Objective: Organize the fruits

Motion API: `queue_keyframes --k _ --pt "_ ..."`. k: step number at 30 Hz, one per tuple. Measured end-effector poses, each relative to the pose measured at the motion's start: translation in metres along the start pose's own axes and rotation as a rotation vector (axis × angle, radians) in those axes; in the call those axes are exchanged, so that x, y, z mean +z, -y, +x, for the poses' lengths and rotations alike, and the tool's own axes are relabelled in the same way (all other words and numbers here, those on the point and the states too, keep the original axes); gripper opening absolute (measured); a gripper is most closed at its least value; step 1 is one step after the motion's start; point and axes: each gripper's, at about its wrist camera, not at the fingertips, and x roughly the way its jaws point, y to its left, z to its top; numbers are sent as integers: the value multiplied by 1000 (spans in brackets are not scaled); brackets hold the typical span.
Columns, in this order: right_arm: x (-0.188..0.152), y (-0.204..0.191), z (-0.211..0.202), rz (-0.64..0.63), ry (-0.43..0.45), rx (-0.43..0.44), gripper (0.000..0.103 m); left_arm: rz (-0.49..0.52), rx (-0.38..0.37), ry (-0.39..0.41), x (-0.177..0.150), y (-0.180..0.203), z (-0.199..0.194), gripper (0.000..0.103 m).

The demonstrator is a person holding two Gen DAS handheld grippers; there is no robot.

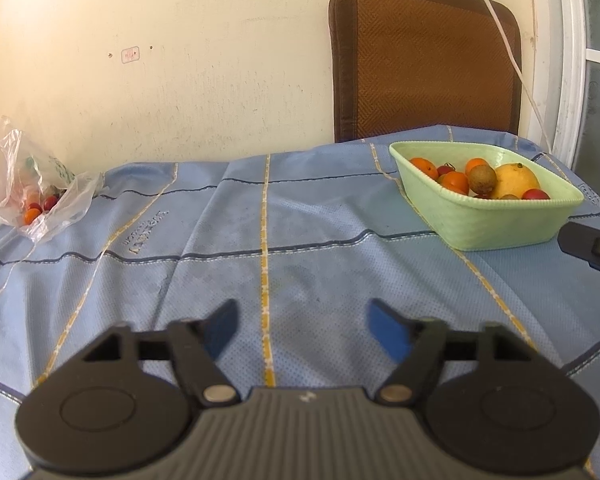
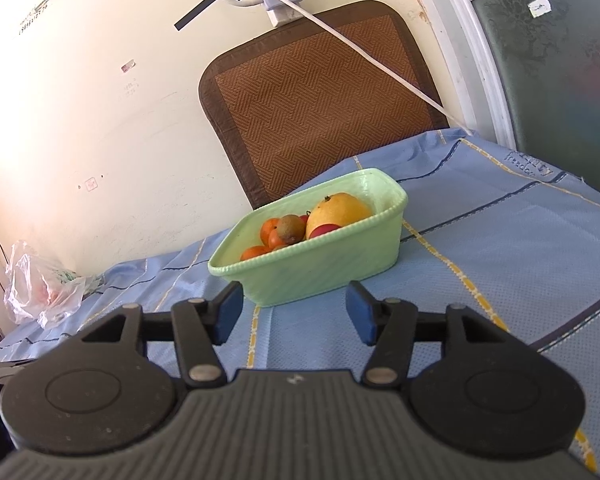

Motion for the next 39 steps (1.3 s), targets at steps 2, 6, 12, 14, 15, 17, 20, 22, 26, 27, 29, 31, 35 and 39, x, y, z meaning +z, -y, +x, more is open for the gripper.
queue_keyframes --k 2,6,12,14,15,17,20,22,26,27,29,31,35,39 --pt "0 -1 0 -3 1 -1 60 4 -4 13 0 1 -2 88" --pt "-1 -1 1 -11 -1 -2 61 24 -16 21 0 3 -3 88" --pt "-1 -2 2 -16 3 -7 67 30 -33 29 -1 3 -4 90" --pt "-1 -3 2 -18 1 -8 67 31 -37 32 -1 3 -4 90" --pt "-1 -3 2 -19 1 -8 67 32 -40 33 -1 3 -4 91" --pt "-1 -3 2 -22 0 -10 67 31 -42 34 -1 3 -5 94" --pt "-1 -4 2 -26 -1 -11 67 26 -45 35 -1 3 -5 97" --pt "-1 -4 2 -26 -2 -12 67 24 -49 32 -1 2 -5 97" --pt "-1 -4 3 -26 -2 -11 67 23 -54 33 -1 2 -5 98" --pt "-1 -4 3 -26 -2 -11 68 23 -54 34 -1 2 -5 98" --pt "-1 -4 3 -26 -2 -12 70 22 -53 33 -1 2 -5 98" --pt "-2 -4 1 -22 7 -17 75 22 -54 34 -1 2 -5 98" --pt "-2 -4 0 -19 14 -20 76 24 -60 38 -1 2 -6 98" --pt "-2 -4 0 -17 18 -21 76 24 -63 43 -1 2 -6 100"
